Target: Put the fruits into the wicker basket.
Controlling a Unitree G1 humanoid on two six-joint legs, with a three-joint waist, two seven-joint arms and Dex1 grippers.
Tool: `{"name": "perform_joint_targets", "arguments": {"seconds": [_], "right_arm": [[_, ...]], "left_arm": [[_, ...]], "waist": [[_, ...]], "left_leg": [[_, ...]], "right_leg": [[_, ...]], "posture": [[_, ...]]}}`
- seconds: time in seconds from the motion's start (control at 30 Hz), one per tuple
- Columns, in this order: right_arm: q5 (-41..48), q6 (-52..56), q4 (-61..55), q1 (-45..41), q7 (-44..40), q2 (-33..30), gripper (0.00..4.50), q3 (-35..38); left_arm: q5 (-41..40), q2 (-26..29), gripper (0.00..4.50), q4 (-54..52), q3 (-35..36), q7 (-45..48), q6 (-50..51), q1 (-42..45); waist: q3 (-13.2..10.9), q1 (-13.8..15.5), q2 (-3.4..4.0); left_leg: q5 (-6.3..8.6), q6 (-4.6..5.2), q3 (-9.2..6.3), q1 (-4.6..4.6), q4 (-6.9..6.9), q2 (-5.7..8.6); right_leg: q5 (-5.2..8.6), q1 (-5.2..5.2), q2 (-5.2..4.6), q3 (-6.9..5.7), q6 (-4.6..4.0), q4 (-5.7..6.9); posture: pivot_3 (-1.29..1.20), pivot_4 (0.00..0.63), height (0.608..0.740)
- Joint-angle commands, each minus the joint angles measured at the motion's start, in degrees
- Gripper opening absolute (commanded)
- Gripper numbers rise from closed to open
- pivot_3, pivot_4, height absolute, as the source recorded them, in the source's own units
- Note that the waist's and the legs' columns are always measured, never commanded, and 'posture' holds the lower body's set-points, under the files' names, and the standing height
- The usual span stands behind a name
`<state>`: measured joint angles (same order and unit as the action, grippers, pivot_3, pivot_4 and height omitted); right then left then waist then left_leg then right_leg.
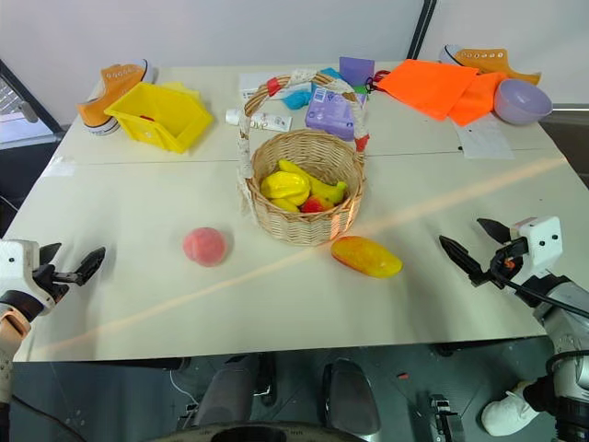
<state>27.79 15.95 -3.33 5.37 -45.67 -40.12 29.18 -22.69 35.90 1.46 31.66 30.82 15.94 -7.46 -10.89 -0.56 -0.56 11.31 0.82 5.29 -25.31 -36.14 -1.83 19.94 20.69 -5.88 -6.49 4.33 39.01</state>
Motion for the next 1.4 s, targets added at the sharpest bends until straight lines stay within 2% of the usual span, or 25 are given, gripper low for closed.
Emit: {"name": "perform_joint_targets", "arguments": {"seconds": [0.03,0.47,0.63,0.8,0.9,1.03,1.37,1.4], "right_arm": [[0.2,-1.0,-1.5,-0.7,0.2,-1.0,4.45,1.3],[2.8,2.2,-7.0,-3.3,0.5,-1.9,4.45,0.6],[10.8,10.6,-18.9,-1.3,-2.6,-4.9,4.45,0.5],[19.8,19.6,-34.5,-1.5,-2.0,-9.0,4.45,-5.1],[21.3,21.6,-39.1,-3.2,-0.5,-8.9,4.45,-9.9],[21.6,22.3,-39.7,-4.8,1.8,-7.7,4.45,-12.1],[21.0,21.6,-41.3,-4.7,3.5,-7.0,4.45,-14.8],[20.5,21.4,-41.3,-4.8,3.6,-7.0,4.49,-15.2]], "left_arm": [[-0.6,0.6,4.5,-1.8,1.8,-0.5,-0.1,0.1],[-6.4,1.2,4.5,-9.6,-2.1,2.6,6.3,6.0],[-8.7,5.5,4.5,-13.6,-5.5,10.1,8.6,7.5],[-11.7,12.3,4.5,-18.3,-13.8,22.2,12.1,10.6],[-10.6,14.7,4.5,-18.5,-19.1,26.5,12.7,14.5],[-7.3,16.4,4.5,-17.1,-23.9,29.0,11.7,17.3],[1.8,15.1,4.5,-13.1,-31.1,27.8,8.4,20.0],[2.0,14.7,4.25,-12.8,-30.9,27.5,8.1,20.1]], "waist": [[0.0,0.0,0.0],[0.0,0.0,0.0],[0.0,0.0,0.01],[0.0,0.0,0.01],[0.0,0.0,0.01],[0.0,0.0,0.01],[0.0,0.0,0.0],[0.0,0.0,0.0]], "left_leg": [[-0.01,0.01,0.0,0.0,0.0,0.0],[-0.04,0.06,0.01,-0.01,0.0,0.01],[-0.05,0.08,0.03,-0.01,0.06,0.0],[0.01,-0.02,0.02,-0.03,0.06,-0.01],[0.04,-0.07,0.01,-0.04,0.06,-0.01],[0.0,0.0,0.02,-0.1,0.11,0.01],[-0.05,0.1,0.06,-0.1,0.13,0.01],[-0.05,0.1,0.06,-0.1,0.12,0.01]], "right_leg": [[0.0,0.0,0.0,0.0,0.0,0.0],[0.0,0.0,0.01,0.0,0.0,0.0],[0.0,0.03,0.02,0.0,0.0,0.0],[0.01,0.06,0.0,0.03,-0.02,-0.04],[0.01,0.06,0.0,0.05,-0.03,-0.09],[0.01,0.12,0.0,0.06,-0.03,-0.16],[0.0,0.11,0.02,0.06,-0.01,-0.18],[0.0,0.11,0.02,0.06,-0.01,-0.18]], "posture": [[0.0,0.15,0.723],[0.0,0.15,0.723],[0.0,0.15,0.723],[0.0,0.15,0.723],[0.0,0.15,0.723],[0.0,0.15,0.723],[0.0,0.15,0.723],[0.0,0.15,0.723]]}}
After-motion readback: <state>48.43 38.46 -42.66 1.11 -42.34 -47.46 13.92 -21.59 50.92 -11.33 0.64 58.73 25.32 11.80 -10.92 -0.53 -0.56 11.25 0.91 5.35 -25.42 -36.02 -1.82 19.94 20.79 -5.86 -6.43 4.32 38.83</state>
